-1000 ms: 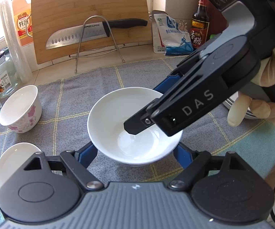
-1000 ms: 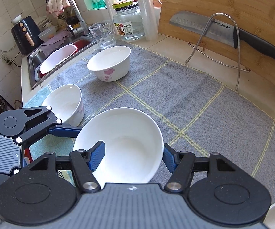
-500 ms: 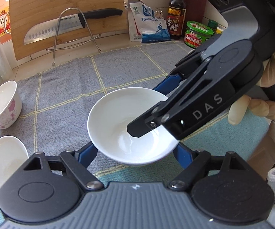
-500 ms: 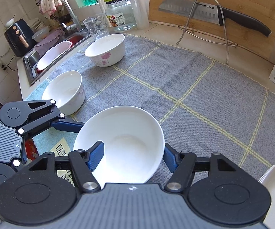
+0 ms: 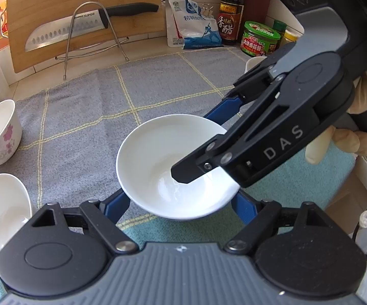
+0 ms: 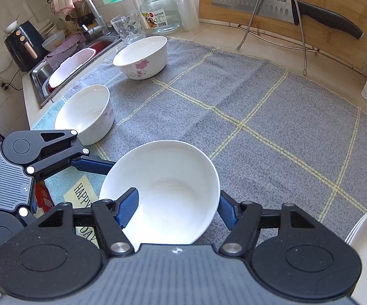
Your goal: Organize plates and bowls
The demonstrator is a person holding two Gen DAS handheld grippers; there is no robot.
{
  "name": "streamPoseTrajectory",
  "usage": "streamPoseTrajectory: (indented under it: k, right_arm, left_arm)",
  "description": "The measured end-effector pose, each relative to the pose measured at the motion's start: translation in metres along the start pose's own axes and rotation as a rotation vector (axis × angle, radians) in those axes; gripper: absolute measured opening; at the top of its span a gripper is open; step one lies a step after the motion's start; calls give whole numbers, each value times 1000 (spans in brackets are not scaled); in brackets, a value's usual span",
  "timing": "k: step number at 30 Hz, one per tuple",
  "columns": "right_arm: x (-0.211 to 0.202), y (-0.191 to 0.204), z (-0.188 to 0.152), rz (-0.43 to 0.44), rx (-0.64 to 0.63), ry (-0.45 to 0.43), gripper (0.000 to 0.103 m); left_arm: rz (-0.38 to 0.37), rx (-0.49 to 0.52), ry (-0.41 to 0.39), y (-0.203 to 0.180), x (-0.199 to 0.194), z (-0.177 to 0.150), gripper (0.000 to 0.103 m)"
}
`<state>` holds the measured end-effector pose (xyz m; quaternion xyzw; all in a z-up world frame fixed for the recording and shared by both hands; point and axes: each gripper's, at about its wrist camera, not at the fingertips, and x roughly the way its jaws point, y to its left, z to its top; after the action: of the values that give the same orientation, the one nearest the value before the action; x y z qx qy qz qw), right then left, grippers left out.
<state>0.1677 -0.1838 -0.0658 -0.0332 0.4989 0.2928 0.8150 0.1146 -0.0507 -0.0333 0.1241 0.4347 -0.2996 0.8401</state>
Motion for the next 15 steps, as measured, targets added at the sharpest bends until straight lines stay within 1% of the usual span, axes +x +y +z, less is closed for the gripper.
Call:
streamPoseTrajectory:
  k: [5,7,8,9,10,11,12,15]
  right_arm:
    - [0,0,0,5,-3,-2,73]
    - [1,0,0,12,-1,-3,75]
    - [1,0,-1,17,-2,-4,79]
    - [0,1,-1,18,-4,-10,86]
    - [0,2,0,13,-6,-17,91]
    - [-1,3,0,7,-10,-24,99]
    - [-3,4,1,5,-16,-33,102]
    - [-5,4,5,-4,-21,-44,103]
  left_arm:
    - [-3,4,0,1,0,-1,86]
    - [-3,7,-3,1,-1,-2,86]
    - [-4,9,-4,1,-1,-2,87]
    - [-6,12,-5,1,-1,-2,88]
    - [-8,16,-4,0,0,-2,91]
    - [-9,19,-3,0,0,-3,95]
    - [-11,20,-8,-1,-1,-4,96]
    - [-28,9,-7,1,-2,-7,96]
